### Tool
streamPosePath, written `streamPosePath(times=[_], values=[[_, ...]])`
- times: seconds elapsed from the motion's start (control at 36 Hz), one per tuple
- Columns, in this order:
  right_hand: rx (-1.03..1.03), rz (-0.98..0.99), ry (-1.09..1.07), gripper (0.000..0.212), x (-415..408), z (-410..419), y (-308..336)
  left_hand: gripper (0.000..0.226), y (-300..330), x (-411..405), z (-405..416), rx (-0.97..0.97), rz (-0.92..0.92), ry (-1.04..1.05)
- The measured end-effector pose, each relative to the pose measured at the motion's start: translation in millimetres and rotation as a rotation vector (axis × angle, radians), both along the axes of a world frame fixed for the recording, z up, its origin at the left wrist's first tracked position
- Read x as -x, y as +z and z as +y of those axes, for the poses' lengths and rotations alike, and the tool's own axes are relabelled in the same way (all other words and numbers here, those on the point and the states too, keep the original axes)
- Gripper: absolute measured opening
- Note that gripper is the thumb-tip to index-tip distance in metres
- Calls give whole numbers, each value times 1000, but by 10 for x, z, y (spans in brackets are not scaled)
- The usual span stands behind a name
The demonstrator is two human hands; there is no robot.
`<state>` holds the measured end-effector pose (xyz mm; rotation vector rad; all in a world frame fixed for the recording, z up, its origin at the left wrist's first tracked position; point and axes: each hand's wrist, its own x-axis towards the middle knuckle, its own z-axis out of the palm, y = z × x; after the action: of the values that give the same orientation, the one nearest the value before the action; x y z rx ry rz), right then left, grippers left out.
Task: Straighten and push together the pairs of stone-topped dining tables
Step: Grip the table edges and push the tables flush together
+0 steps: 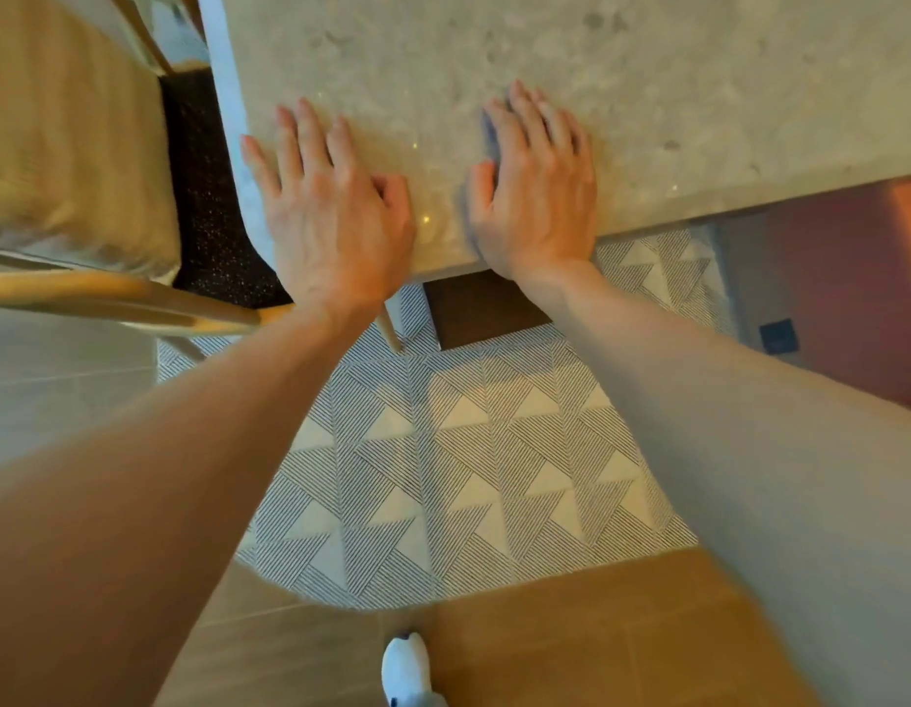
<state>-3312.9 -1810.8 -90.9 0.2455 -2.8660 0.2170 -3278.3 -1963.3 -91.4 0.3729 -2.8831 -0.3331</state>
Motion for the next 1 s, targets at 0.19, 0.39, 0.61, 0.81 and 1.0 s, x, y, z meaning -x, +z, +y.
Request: streamPosePath(times=[0.19,0.39,0.61,0.81,1.0], values=[[78,98,3,57,30,6,-92,62,-32,24,-7,18,38,4],[116,126,-8,51,114,-35,-109,61,-31,83,-49,20,48,-11],[97,108,-28,52,282,-102,-94,58,-25,274,-128,16,56,-35],[97,121,-37,48,395,-160,-88,56,-68,441,-207,13,106,-35],[74,138,-45,45,452,-218,-81,57,-70,523,-274,27,124,-52]])
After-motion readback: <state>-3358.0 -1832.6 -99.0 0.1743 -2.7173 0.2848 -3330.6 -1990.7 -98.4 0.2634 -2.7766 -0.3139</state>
